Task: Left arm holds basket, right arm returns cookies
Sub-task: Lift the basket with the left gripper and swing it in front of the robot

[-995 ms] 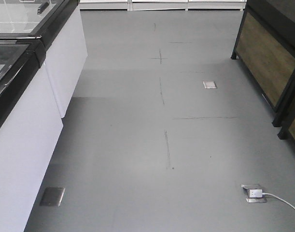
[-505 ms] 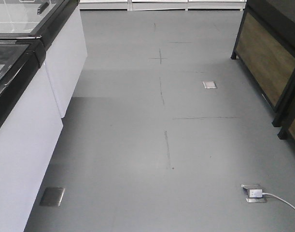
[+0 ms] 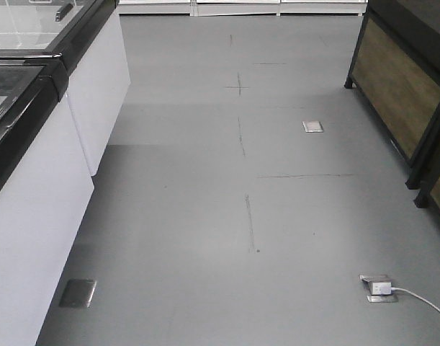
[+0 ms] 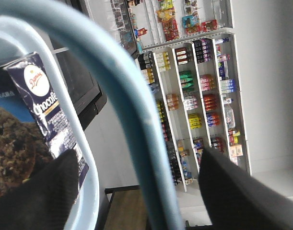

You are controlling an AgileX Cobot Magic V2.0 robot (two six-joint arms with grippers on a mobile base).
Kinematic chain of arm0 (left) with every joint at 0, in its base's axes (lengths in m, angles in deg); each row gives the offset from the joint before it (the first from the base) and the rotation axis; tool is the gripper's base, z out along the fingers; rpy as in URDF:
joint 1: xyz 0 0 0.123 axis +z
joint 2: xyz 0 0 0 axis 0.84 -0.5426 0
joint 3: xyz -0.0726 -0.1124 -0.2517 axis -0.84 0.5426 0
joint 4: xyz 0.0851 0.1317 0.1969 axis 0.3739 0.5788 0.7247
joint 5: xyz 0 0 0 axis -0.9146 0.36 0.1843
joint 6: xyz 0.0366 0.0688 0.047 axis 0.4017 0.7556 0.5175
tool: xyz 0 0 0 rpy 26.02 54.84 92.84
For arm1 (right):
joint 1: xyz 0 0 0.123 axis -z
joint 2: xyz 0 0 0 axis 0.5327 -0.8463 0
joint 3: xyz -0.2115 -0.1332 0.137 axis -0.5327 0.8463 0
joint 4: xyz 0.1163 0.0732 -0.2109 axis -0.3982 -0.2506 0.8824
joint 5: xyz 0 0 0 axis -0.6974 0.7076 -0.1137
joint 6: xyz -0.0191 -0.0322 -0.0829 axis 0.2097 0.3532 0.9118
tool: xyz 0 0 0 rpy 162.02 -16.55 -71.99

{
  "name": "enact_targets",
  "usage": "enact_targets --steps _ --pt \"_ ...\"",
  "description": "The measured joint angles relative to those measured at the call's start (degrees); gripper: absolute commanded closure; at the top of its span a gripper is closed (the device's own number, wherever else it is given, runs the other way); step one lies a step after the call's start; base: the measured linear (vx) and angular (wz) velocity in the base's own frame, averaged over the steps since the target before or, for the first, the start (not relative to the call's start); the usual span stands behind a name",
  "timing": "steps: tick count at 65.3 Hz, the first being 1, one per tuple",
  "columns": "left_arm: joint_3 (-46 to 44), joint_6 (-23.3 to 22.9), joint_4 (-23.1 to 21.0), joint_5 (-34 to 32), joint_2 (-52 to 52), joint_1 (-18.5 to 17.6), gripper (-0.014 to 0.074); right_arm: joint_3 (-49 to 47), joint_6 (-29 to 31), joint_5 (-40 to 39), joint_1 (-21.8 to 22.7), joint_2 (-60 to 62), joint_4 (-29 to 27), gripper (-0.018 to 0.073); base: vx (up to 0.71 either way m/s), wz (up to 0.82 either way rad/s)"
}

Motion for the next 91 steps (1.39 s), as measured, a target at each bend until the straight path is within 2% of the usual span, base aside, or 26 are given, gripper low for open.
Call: enact_targets --steps 3,19,35,47,53,72,91 --pt "0.0 0.14 -0.3 0.0 -0.01 0.0 0.0248 0.0 0.0 0.0 0.0 0.0 0.0 0.0567 0.0 0.0" --pt "-0.57 0.21 -1.32 1.1 0.21 0.0 0.0605 0.0 0.0 -0.05 0.0 0.0 0.0 0.0567 0.0 0.0" --pt "-0.57 -1.92 -1.2 2.55 1.56 -0.72 0.0604 0.0 0.0 -0.05 0.0 0.0 0.0 0.0567 0.0 0.0" --pt "-1.18 -7.21 -0.69 -1.16 1.96 -3.45 0.0604 0.0 0.0 -0.05 0.0 0.0 0.0 0.0567 0.0 0.0" --pt "-3.12 -8.15 0.08 -2.0 1.96 -6.25 0.0604 0.0 0.0 -0.05 0.0 0.0 0.0 0.0567 0.0 0.0" --pt "-12.86 -9.08 0.9 -2.66 1.72 -19.68 0.0604 0.0 0.0 -0.05 0.0 0.0 0.0 0.0567 0.0 0.0" --pt "-14.78 -8.82 0.5 -3.21 0.96 -36.68 0.0604 0.0 0.0 -0.05 0.0 0.0 0.0 0.0567 0.0 0.0"
